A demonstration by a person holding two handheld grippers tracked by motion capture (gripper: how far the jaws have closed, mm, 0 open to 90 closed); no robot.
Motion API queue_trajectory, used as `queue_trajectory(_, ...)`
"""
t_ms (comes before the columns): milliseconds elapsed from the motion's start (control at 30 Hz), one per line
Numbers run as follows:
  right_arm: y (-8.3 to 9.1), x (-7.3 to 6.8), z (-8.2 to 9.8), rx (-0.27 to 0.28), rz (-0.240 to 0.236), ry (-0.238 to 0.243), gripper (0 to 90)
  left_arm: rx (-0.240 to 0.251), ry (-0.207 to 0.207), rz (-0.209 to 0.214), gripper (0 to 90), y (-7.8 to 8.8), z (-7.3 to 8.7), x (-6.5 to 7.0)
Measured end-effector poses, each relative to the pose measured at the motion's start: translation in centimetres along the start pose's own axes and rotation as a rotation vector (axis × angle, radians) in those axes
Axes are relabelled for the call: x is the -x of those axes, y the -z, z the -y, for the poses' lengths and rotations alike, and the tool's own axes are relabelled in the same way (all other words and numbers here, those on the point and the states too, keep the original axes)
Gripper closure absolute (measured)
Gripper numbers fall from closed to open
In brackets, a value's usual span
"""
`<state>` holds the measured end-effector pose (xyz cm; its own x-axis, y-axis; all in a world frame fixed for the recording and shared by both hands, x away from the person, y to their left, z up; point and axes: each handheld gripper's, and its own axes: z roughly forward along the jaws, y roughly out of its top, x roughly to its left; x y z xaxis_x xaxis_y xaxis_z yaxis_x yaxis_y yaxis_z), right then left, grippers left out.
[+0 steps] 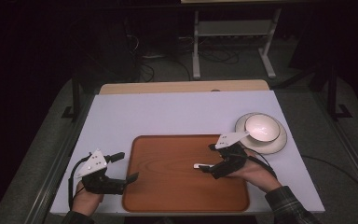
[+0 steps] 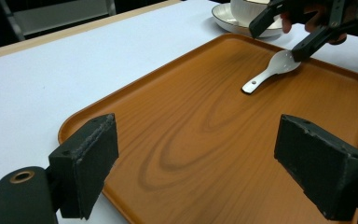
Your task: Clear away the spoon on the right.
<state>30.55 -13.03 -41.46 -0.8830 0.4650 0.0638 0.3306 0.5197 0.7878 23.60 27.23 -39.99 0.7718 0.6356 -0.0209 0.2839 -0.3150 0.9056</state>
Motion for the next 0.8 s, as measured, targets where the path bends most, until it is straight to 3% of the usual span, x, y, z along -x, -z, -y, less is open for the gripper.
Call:
queue_trajectory(467,4.2,0.5,0.3,0.138,0.067,-0.032,12.8,0.001,0.000,-0.003,12.9,0.1,0.0,-0.1)
queue_trajectory(800,6.7,0.3,1.0,0.192,0.096,-0.049,12.8,0.002,0.001,-0.003,12.9,0.1,0.0,-0.1)
